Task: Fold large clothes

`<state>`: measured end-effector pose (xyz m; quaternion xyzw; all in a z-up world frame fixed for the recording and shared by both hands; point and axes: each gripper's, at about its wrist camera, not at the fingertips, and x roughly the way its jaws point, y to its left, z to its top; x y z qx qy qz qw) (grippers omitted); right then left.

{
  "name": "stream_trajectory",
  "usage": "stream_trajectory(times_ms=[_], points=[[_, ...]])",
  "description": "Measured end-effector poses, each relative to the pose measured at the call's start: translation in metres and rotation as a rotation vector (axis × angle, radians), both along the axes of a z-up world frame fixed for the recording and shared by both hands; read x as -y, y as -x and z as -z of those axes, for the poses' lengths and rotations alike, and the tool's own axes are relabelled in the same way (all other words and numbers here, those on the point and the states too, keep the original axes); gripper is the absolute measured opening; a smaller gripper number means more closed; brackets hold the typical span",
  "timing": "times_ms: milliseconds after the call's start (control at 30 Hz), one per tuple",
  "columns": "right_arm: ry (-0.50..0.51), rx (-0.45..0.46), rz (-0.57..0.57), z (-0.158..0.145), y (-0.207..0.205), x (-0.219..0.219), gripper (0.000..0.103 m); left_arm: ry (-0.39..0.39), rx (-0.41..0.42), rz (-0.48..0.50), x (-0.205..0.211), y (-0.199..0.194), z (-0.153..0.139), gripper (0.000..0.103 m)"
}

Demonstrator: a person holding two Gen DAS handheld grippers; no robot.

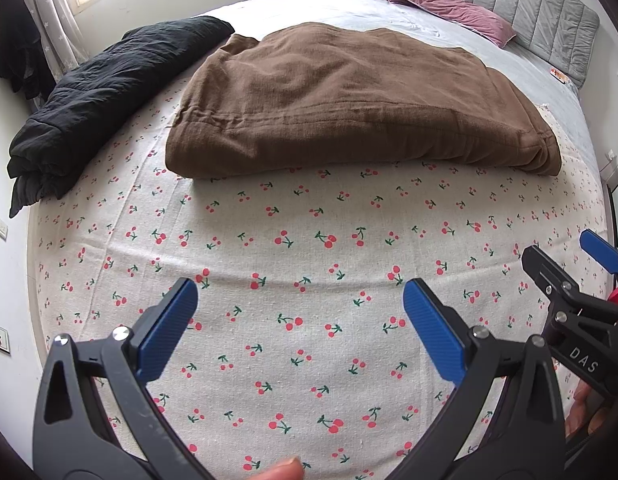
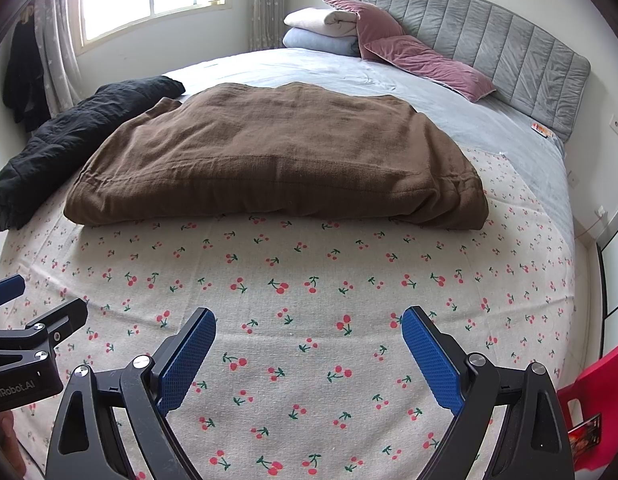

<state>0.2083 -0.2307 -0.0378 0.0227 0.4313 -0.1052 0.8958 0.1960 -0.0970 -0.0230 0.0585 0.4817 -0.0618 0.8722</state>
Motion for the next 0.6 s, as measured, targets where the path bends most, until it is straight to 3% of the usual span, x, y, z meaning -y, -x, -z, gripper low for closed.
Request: stream_trajectory(times_ms=[600], points=[[-0.004, -0.002, 0.008, -0.001, 0.0023, 0.001, 0.095, -0.003, -0.006, 0.006, 0.0001, 0.0007, 0.0003, 0.102]])
